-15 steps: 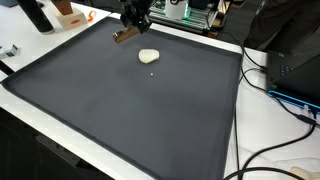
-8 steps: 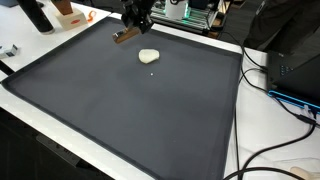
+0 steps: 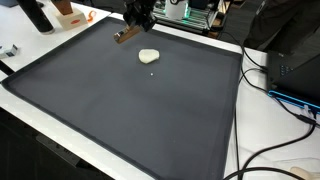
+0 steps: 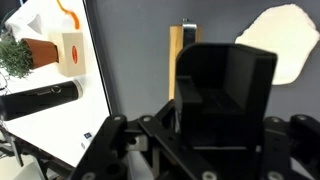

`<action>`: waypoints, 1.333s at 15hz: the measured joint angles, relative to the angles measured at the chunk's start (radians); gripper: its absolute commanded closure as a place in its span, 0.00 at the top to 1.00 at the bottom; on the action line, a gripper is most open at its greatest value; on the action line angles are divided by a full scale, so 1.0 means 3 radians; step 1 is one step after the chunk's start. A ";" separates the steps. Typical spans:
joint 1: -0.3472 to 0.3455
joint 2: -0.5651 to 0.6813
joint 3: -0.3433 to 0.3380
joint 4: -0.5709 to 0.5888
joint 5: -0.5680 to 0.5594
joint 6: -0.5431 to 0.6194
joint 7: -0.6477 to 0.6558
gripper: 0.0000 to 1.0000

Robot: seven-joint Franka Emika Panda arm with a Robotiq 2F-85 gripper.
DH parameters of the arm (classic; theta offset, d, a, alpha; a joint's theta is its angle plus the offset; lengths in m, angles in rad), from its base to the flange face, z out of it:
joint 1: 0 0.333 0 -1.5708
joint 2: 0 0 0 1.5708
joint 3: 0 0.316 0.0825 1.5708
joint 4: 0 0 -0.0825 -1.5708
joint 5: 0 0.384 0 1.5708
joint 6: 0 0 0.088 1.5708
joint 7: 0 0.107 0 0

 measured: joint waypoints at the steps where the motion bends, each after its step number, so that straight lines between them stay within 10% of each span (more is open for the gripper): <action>1: -0.0001 -0.0028 0.0002 0.0000 0.0008 0.0000 -0.0079 0.19; 18: -0.0280 -0.0799 -0.0004 -0.0253 0.1110 0.0550 -0.3083 0.19; 19: -0.0298 -0.0831 -0.0009 -0.0260 0.1234 0.0552 -0.3316 0.44; 20: -0.0313 -0.0860 -0.0017 -0.0264 0.1356 0.0552 -0.3534 0.44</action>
